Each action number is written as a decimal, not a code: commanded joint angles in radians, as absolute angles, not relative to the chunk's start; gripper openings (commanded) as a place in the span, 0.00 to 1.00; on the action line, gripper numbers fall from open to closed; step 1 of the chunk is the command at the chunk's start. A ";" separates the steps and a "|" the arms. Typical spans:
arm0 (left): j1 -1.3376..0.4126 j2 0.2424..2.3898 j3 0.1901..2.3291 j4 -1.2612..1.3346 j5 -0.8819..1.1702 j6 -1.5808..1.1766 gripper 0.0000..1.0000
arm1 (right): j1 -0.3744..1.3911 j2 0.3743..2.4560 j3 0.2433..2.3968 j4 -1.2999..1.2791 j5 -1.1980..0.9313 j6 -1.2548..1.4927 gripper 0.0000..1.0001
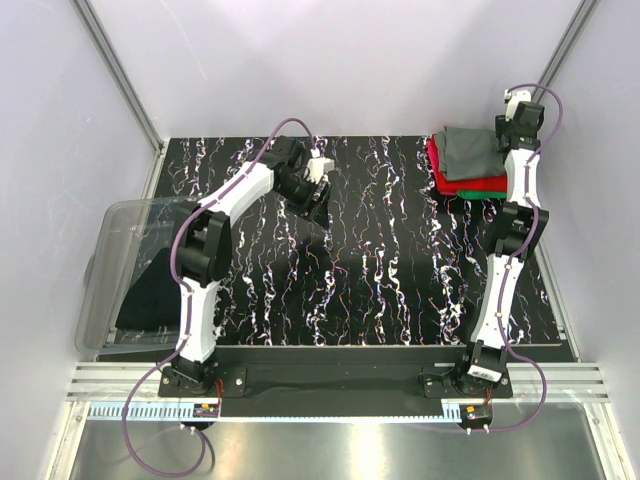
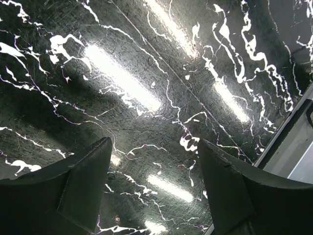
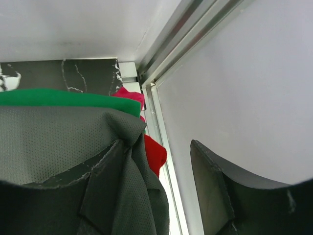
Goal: Fold and stack the t-shirts
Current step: Neatly place the folded tshirt to the corner
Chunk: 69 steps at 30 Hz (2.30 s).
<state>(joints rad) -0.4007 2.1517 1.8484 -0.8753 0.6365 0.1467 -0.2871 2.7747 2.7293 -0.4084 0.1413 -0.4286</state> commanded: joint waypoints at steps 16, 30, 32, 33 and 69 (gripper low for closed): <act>-0.419 2.080 1.907 -0.879 0.569 0.203 0.77 | -0.285 2.485 2.689 -0.411 0.143 -0.374 0.68; -0.347 2.106 1.899 -0.877 0.696 0.163 0.77 | -0.376 2.255 2.366 -0.663 -0.378 0.039 0.65; -0.347 2.103 1.890 -0.877 0.703 0.163 0.77 | -0.420 2.270 2.306 -0.667 -0.540 0.113 0.64; -0.348 2.102 1.884 -0.876 0.704 0.163 0.77 | -0.429 2.276 2.289 -0.667 -0.572 0.124 0.64; -0.380 2.128 1.893 -0.871 0.686 0.166 0.77 | -0.459 2.275 2.203 -0.701 -0.202 -0.032 0.59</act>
<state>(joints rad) -0.3847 2.1475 1.8713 -0.8925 0.6548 0.1604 -0.4545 2.3928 2.1929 -0.7025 -0.1959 -0.0296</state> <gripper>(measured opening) 0.768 0.599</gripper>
